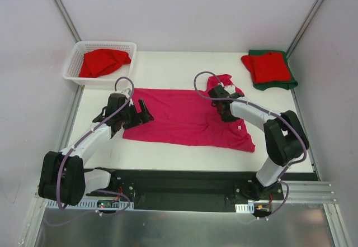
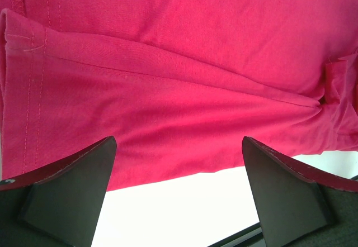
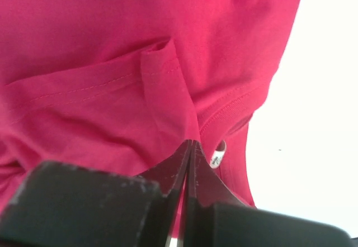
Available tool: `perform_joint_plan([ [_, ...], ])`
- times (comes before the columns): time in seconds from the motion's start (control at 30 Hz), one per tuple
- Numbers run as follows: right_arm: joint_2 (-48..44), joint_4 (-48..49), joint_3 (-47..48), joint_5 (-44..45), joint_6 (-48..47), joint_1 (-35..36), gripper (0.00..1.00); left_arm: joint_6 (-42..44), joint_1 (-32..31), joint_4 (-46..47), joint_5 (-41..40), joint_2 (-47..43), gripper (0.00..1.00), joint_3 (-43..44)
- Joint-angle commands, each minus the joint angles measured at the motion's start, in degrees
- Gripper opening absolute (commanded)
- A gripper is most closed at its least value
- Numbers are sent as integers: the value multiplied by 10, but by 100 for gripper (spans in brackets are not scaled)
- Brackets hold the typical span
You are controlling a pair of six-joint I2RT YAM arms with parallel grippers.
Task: Fold and stack the t-shirts
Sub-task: Fold the flattened tshirt in 1/3 of the way
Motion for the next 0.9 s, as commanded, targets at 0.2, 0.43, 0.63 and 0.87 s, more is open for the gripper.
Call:
perform_joint_plan([
  [0.2, -115, 59, -18, -81, -23, -4, 1, 3, 5, 13, 7, -4, 95, 1],
  [0.43, -69, 110, -43, -176, -25, -9, 1, 4, 5, 14, 8, 2, 95, 6],
  [0.63, -47, 126, -51, -213, -24, -22, 1, 4, 5, 14, 7, 2, 95, 6],
  [0.87, -47, 134, -70, -242, -24, -68, 1, 4, 5, 15, 6, 3, 95, 6],
])
